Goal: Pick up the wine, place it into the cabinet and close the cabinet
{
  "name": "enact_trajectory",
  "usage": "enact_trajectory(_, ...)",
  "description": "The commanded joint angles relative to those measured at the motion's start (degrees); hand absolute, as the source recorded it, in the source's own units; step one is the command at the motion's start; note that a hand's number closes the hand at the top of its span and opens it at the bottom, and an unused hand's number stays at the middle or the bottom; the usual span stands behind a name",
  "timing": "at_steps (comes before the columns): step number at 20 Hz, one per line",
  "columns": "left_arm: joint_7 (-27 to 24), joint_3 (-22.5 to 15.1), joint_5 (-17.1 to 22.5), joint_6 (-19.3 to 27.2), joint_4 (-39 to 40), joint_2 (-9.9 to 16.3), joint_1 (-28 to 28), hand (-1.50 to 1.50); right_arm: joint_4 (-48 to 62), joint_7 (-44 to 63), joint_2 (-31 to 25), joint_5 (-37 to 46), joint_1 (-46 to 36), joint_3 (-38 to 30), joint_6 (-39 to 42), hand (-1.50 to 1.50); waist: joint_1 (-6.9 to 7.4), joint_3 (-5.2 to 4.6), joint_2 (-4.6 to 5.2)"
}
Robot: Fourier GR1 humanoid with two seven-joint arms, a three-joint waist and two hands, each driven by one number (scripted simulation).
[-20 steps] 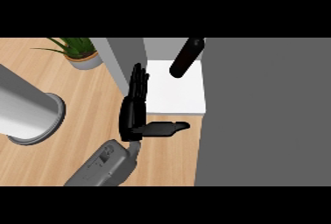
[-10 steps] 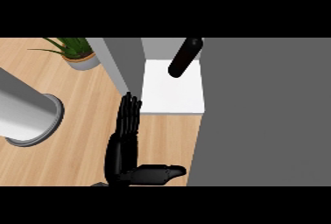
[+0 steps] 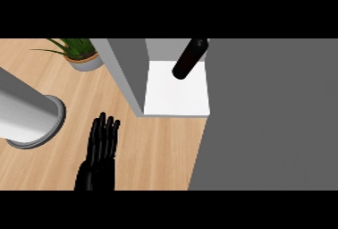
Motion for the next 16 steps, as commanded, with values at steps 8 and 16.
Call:
enact_trajectory(8, -2.04, 7.65, 4.99, -7.67, -10.44, 11.68, 11.56, -1.5, -8.1, 9.12, 3.28, 0.46, -4.98, 14.06, -2.82, 1.5, 1.23, -0.29, -0.02)
enact_trajectory(16, -4.04, 12.82, 9.11, -12.75, -13.39, 15.89, 18.69, -1.5, -2.96, 12.76, 8.22, 0.31, -10.93, 15.73, -5.84, 1.5, 2.82, -0.42, -0.07)
